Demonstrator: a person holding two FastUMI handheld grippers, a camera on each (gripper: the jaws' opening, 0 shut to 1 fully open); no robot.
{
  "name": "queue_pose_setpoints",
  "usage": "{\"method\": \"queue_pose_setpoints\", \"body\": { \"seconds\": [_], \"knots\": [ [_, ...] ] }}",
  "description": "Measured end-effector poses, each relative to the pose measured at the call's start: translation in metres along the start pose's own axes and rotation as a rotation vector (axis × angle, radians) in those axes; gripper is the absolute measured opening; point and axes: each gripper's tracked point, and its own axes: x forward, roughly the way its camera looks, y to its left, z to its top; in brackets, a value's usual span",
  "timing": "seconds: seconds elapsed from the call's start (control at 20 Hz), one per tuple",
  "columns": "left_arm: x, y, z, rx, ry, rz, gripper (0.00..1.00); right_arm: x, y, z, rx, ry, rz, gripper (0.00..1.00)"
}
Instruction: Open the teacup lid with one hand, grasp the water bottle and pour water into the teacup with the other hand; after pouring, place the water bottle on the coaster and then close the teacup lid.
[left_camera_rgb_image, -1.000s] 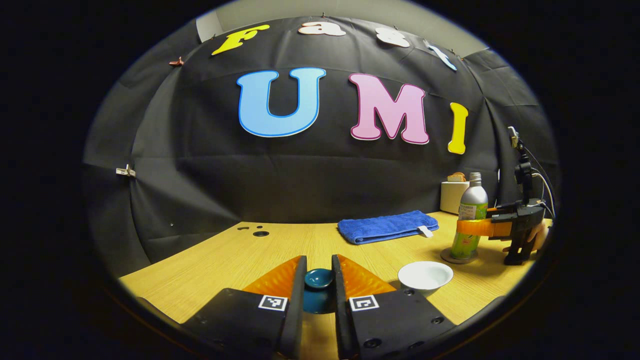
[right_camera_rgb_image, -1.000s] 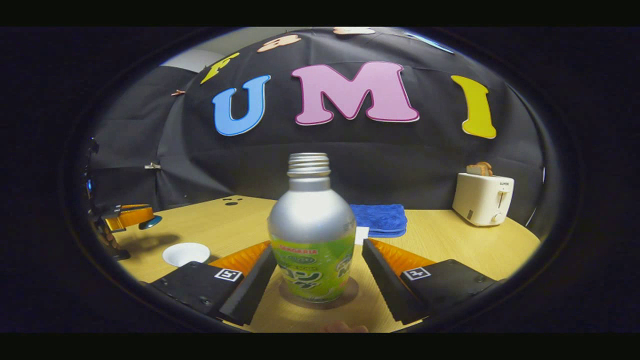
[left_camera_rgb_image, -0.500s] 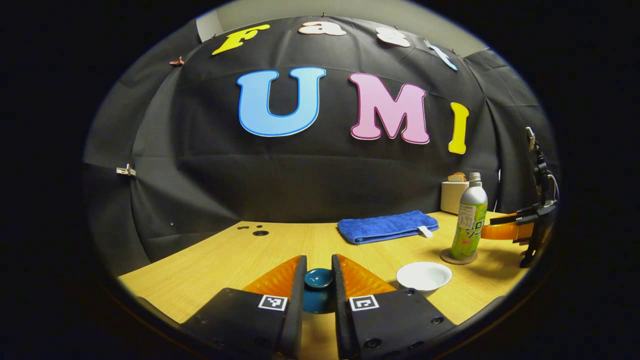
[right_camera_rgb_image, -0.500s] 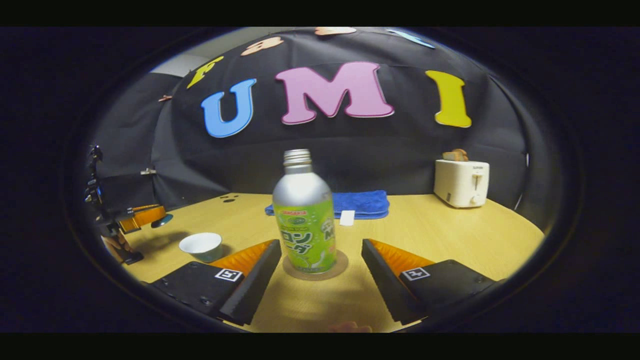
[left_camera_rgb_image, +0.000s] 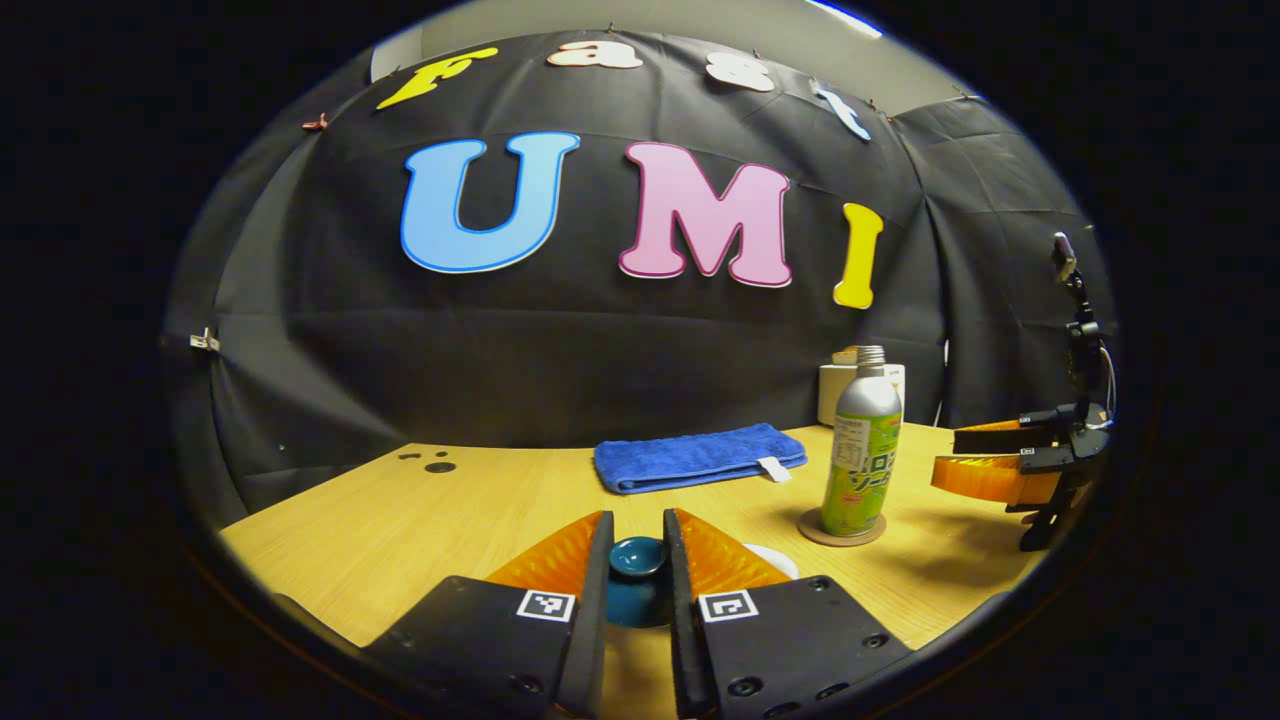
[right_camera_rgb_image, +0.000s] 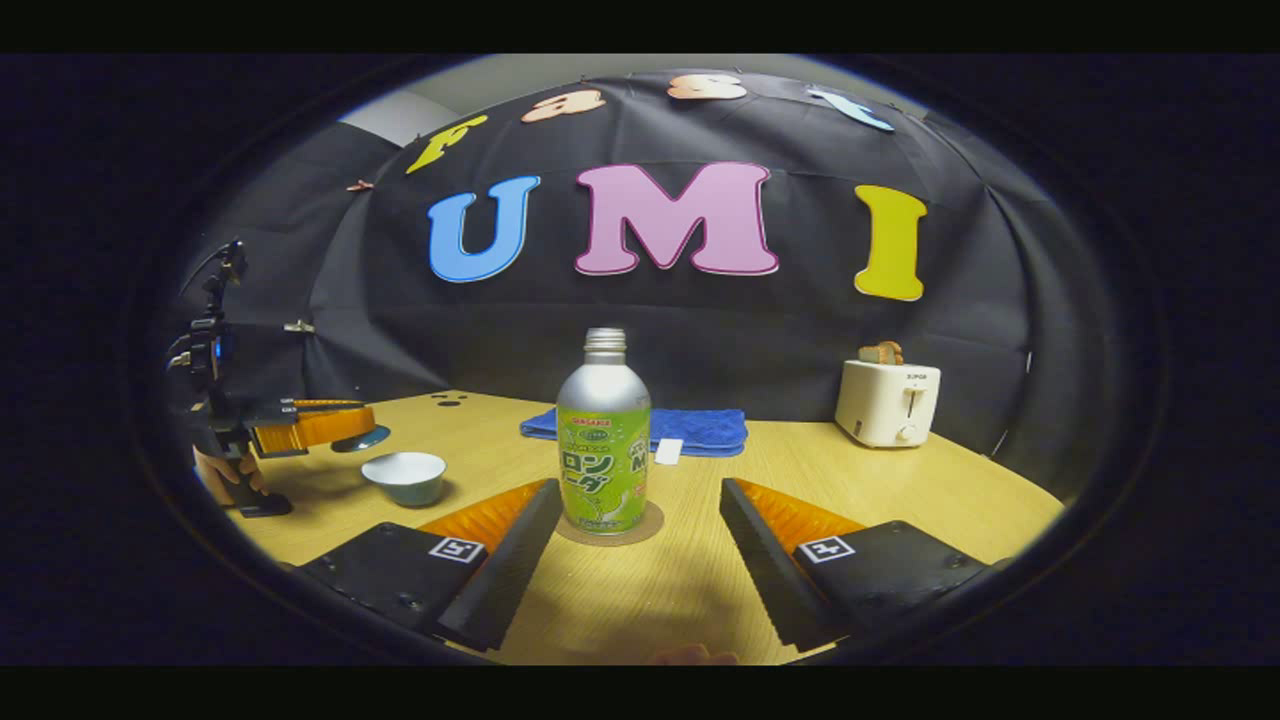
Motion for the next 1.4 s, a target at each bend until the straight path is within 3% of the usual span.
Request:
{"method": "queue_pose_setpoints", "body": {
  "seconds": [0.3,0.5,0.7,0.9,1.1,1.15,1.2,1.25,1.4],
  "knots": [
    [0.014,-0.018,-0.018,0.07,0.122,-0.041,0.31,0.0,0.004,0.0,0.022,0.002,0.02,0.98],
    [0.023,-0.045,-0.02,0.104,0.148,-0.119,0.31,-0.002,0.012,0.003,-0.024,-0.015,0.033,0.98],
    [0.028,-0.05,-0.028,0.156,0.19,-0.113,0.31,-0.002,0.014,0.005,-0.048,-0.027,0.038,0.98],
    [0.029,-0.048,-0.028,0.141,0.191,-0.108,0.31,-0.004,0.015,0.005,-0.056,-0.027,0.042,0.98],
    [0.027,-0.043,-0.024,0.121,0.17,-0.086,0.37,-0.003,0.015,0.003,-0.054,-0.025,0.043,0.98],
    [0.025,-0.041,-0.02,0.112,0.15,-0.073,0.5,-0.003,0.015,0.004,-0.051,-0.023,0.043,0.98],
    [0.022,-0.037,-0.016,0.1,0.122,-0.056,0.51,-0.003,0.014,0.003,-0.047,-0.022,0.041,0.98],
    [0.018,-0.032,-0.01,0.081,0.088,-0.035,0.61,-0.003,0.014,0.003,-0.043,-0.021,0.039,0.98],
    [0.001,-0.023,0.003,-0.016,-0.01,0.004,0.68,-0.004,0.011,0.003,-0.025,-0.023,0.025,0.98]
  ]
}}
